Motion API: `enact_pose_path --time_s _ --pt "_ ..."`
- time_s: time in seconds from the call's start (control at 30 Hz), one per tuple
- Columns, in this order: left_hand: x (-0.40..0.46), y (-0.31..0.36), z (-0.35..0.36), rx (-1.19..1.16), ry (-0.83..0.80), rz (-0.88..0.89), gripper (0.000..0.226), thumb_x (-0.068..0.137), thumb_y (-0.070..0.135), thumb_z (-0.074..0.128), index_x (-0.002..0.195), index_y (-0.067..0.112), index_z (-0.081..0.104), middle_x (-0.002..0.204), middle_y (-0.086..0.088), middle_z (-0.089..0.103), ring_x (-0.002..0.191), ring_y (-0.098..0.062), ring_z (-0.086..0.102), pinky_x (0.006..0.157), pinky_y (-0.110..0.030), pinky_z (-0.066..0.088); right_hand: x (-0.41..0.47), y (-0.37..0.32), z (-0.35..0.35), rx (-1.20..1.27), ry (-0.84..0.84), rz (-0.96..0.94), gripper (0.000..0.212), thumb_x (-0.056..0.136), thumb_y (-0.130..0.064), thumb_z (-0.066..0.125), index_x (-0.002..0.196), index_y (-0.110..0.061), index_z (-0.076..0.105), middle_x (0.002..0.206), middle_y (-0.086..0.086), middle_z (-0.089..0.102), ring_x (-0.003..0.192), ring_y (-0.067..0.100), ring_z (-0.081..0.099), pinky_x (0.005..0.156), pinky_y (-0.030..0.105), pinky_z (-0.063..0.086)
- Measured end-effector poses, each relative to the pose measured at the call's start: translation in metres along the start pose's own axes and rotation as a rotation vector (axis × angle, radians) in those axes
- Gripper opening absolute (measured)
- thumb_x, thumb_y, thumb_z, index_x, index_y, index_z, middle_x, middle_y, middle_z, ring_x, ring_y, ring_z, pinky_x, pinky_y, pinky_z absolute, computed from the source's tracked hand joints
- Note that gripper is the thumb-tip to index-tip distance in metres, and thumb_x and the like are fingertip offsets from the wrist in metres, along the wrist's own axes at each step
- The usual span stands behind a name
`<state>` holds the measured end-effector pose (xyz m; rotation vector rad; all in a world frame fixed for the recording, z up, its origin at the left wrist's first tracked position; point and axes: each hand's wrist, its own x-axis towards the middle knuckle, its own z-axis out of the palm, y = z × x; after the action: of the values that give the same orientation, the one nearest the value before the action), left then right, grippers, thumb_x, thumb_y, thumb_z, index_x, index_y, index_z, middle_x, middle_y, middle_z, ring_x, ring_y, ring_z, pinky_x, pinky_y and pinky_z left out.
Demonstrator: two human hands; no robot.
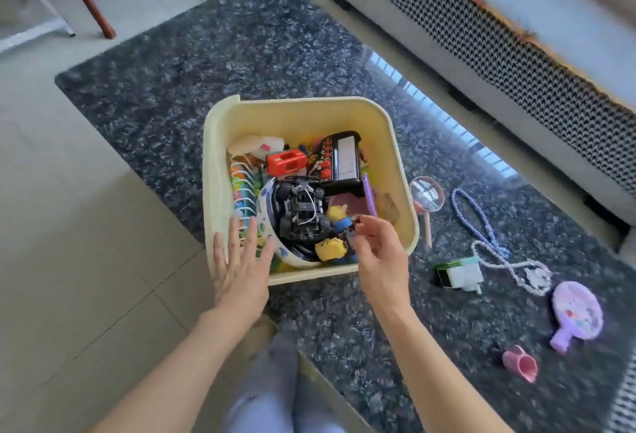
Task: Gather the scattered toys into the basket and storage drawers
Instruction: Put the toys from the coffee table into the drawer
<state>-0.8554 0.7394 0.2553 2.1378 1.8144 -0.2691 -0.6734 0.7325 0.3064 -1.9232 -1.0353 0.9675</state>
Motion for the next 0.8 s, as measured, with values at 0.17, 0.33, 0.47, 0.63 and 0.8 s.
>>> enact_pose_path --time_s 0.17,0.33,0.47,0.63,0.8 --pt "0.021 0.078 0.015 -0.144 0.171 0.55 0.042 0.072 0.015 0.076 0.112 0.009 0.065 0.131 -0.019 0.054 0.125 -0.036 0.049 0.1 -0.05 0.04 -0.008 0.038 -0.057 0.026 0.297 0.149 0.025 0.091 -0.005 0.052 0.105 -0.025 0.056 0.097 -0.011 0.063 0.091 0.006 0.06 0.079 0.018 0.044" --pt "0.036 0.151 0.01 -0.136 -0.149 0.554 0.053 0.096 0.027 0.044 0.143 0.012 0.027 0.139 -0.004 0.042 0.126 -0.023 0.045 0.094 -0.036 0.044 -0.011 0.09 -0.107 -0.09 0.391 0.354 0.029 0.089 -0.005 0.052 0.117 -0.014 0.054 0.111 0.004 0.061 0.098 0.017 0.057 0.085 0.023 0.043" --pt "0.057 0.161 0.015 0.081 -0.039 0.649 0.029 0.074 0.018 0.069 0.099 0.013 0.054 0.088 0.001 0.065 0.077 -0.017 0.068 0.049 -0.026 0.044 0.013 0.128 -0.133 -0.212 0.249 0.428 0.045 0.089 -0.011 0.055 0.132 -0.01 0.043 0.125 0.009 0.052 0.104 0.017 0.052 0.091 0.026 0.04" --pt "0.071 0.153 0.031 0.129 0.015 0.779 0.047 0.031 0.001 0.082 0.061 0.016 0.049 0.045 0.006 0.05 0.031 -0.017 0.05 0.027 -0.021 0.031 0.068 0.177 -0.147 -0.478 0.136 0.395 0.069 0.082 -0.023 0.068 0.14 -0.01 0.033 0.139 0.009 0.039 0.128 0.025 0.038 0.106 0.038 0.033" --pt "0.069 0.153 0.039 0.062 0.077 0.731 0.04 0.041 0.0 0.077 0.064 0.018 0.05 0.051 0.006 0.052 0.04 -0.017 0.052 0.036 -0.023 0.037 0.091 0.216 -0.144 -0.757 -0.021 0.393 0.074 0.079 -0.029 0.071 0.141 -0.023 0.032 0.147 0.013 0.022 0.135 0.03 0.023 0.104 0.047 0.036"
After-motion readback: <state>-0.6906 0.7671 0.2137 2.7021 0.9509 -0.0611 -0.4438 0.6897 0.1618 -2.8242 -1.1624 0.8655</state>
